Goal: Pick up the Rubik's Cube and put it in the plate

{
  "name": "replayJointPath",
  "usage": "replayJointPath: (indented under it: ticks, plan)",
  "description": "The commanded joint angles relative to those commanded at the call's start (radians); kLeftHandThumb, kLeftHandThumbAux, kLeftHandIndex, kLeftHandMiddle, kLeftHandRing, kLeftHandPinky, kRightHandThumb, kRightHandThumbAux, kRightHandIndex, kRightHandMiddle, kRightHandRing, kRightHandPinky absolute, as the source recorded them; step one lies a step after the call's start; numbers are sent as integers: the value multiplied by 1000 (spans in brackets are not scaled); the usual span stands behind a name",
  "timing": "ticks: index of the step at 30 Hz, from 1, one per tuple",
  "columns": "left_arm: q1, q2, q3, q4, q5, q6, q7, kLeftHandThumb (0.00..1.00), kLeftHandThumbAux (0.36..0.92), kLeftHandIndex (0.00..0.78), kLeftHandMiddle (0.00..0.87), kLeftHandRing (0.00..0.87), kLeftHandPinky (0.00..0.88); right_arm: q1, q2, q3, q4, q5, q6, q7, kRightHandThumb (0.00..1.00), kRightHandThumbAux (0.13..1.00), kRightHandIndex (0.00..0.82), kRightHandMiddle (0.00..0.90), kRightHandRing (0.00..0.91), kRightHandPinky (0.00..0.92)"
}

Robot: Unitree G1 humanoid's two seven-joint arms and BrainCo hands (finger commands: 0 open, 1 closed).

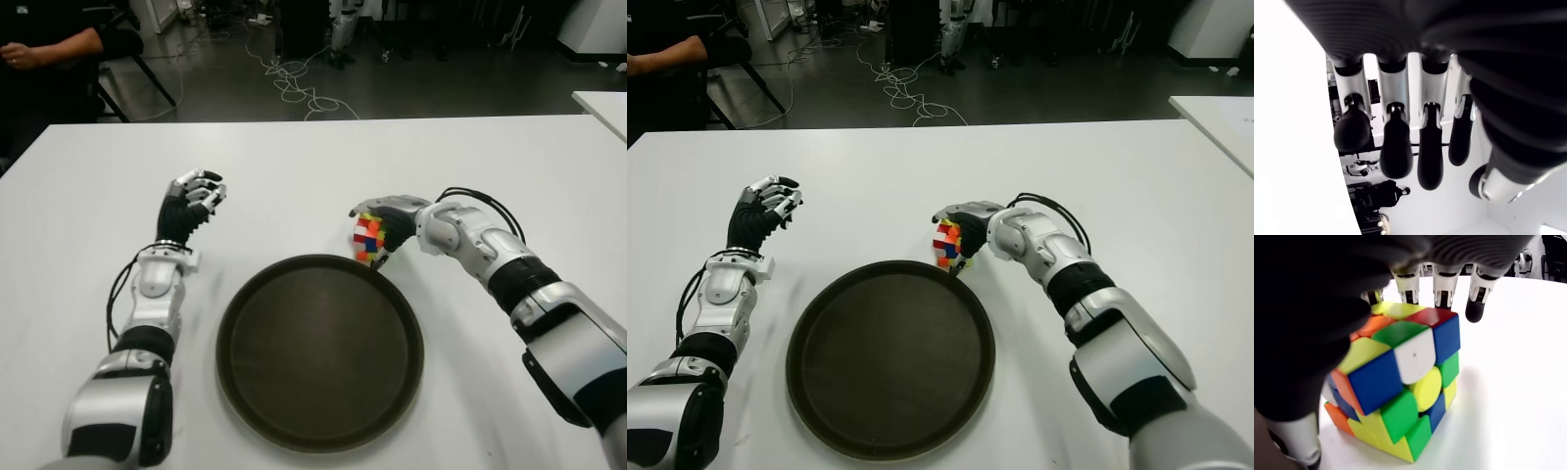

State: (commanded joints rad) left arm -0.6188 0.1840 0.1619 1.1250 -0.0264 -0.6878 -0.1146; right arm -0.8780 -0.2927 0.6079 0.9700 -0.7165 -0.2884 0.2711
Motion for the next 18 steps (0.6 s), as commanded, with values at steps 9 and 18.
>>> replayJointPath:
  ticks: [9, 18]
  plan:
    - [0, 4, -6, 0, 17, 0, 26, 844, 666, 417, 575, 710, 745, -9, 8, 9, 27, -8, 5, -18, 0, 751, 92, 113, 127, 132]
    - [-1, 5, -10, 1, 20, 9, 35, 844, 666, 414, 577, 708, 750, -17, 11, 21, 42, -10, 9, -33, 0, 757, 94, 109, 124, 127]
